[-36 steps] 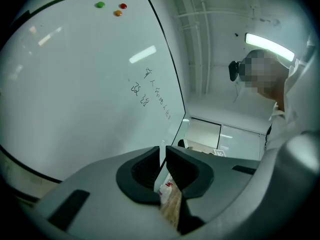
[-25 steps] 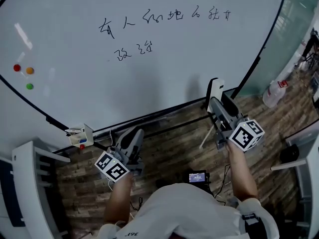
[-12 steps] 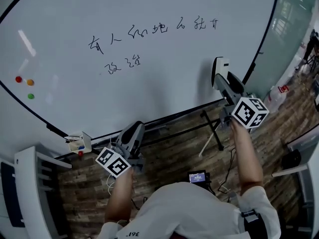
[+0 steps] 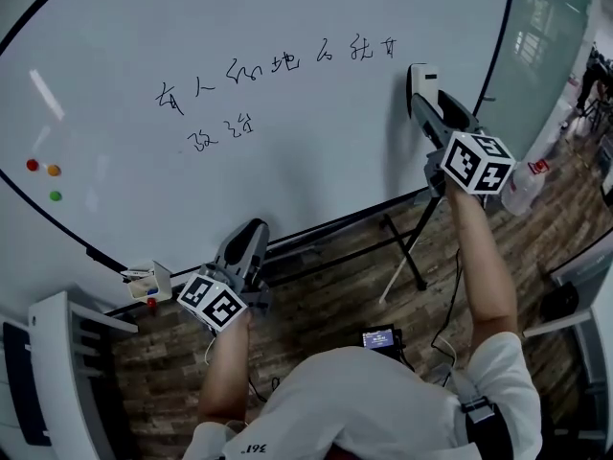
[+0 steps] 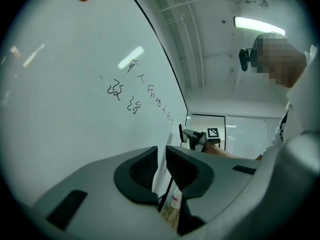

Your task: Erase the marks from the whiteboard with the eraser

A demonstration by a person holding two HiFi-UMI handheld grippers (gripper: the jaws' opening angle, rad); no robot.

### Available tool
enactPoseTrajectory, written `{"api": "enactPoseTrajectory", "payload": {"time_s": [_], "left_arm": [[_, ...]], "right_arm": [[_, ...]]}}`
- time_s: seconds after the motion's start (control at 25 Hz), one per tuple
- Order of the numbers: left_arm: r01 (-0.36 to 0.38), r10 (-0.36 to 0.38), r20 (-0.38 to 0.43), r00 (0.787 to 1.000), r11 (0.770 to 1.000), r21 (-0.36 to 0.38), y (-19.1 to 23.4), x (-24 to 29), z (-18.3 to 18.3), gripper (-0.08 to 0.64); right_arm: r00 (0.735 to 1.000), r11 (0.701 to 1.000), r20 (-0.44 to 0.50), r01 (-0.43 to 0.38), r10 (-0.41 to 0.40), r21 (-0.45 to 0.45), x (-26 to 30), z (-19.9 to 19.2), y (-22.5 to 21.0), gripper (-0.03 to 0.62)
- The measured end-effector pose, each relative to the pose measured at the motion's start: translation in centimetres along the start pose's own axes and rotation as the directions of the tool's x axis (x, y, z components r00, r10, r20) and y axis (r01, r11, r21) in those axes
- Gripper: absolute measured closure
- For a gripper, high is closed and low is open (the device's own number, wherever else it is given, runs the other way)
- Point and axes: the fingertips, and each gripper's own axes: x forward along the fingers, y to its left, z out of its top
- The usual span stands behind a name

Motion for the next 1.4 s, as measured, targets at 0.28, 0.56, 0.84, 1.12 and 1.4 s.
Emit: {"api": "enactPoseTrajectory", "payload": {"time_s": [0.28, 0.56, 0.84, 1.12, 1.4], "left_arm": [[-0.011, 0.01, 0.006, 1.0, 0.999, 0.035, 0.0, 0.6, 1.0, 0.518], [-0.029, 0.028, 0.011, 1.0, 0.999, 0.035, 0.6, 0.0, 1.3, 0.508], [-0.045, 0.045, 0.002, 0.999, 0.999, 0.024, 1.2, -1.0, 1.1, 0.508], [-0.062, 0.062, -0.004, 0.998, 0.998, 0.006, 2.2, -1.7, 0.6, 0.508], [-0.06, 0.059, -0.013, 0.998, 0.998, -0.021, 2.5, -1.9, -0.3, 0.508]], "right_arm": [[0.998, 0.996, 0.006, 0.07, -0.07, -0.051, 2.1, 1.9, -3.4, 0.336], [0.986, 0.985, 0.038, 0.165, -0.163, -0.05, 4.3, 3.1, -7.1, 0.336], [0.983, 0.983, 0.028, 0.182, -0.181, -0.031, 5.7, 1.7, -7.7, 0.339], [0.979, 0.979, 0.022, 0.203, -0.203, -0.013, 5.9, 1.6, -7.8, 0.342], [0.983, 0.983, 0.008, 0.183, -0.183, -0.019, 6.3, 1.9, -6.0, 0.342]]}}
